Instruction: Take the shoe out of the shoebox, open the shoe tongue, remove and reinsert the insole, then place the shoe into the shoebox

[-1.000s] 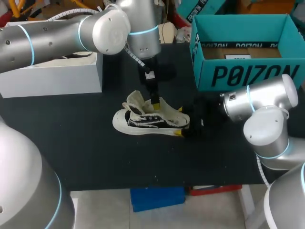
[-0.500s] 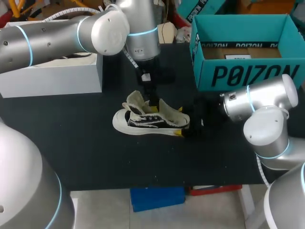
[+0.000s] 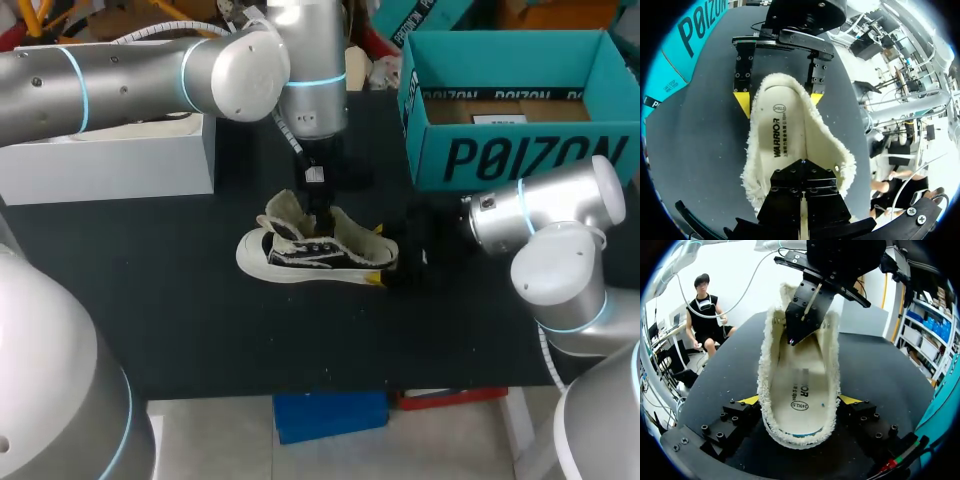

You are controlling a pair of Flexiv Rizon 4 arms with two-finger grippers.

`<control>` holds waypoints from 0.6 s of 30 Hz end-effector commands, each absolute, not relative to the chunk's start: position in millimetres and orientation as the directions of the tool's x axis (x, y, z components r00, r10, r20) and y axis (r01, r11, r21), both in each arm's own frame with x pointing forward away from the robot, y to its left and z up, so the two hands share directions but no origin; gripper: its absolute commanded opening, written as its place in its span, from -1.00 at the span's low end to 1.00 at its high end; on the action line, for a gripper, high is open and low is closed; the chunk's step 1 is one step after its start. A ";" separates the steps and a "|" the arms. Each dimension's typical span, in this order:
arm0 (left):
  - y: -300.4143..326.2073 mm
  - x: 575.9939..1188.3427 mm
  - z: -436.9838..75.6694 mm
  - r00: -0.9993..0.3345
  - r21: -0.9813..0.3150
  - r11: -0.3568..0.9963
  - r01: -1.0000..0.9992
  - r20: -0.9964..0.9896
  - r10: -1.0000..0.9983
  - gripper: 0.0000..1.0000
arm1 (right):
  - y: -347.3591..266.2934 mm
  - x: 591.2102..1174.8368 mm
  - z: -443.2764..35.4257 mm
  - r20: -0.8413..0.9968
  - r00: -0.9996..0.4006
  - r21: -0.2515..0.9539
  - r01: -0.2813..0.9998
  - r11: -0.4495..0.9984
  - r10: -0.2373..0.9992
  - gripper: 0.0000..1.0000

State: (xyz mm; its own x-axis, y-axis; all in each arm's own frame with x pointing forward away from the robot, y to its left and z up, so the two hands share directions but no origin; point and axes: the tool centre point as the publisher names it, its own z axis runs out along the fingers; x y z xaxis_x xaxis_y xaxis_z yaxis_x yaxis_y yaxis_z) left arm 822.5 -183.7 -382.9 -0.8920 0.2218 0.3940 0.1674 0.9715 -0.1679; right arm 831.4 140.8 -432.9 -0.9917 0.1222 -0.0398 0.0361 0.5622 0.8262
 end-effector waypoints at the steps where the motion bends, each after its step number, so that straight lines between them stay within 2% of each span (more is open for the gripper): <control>1: -188.3 823.1 -397.7 -0.886 -0.169 0.972 0.162 0.409 0.218 -1.00 | 140.0 831.8 -434.3 -0.038 -0.992 0.825 0.038 0.564 0.122 -1.00; 18: -195.2 803.8 -414.0 -0.903 -0.210 0.968 0.140 0.374 0.212 -1.00 | 140.0 831.8 -434.3 -0.038 -0.992 0.825 0.038 0.564 0.122 -1.00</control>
State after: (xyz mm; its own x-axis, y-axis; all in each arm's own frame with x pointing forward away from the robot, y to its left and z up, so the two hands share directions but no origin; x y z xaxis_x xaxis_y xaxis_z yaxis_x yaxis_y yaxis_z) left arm 808.6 -197.8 -409.8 -0.8981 0.2146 0.3839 0.1439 0.9682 -0.2047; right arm 831.4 140.8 -432.9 -0.9917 0.1222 -0.0397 0.0362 0.5622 0.8262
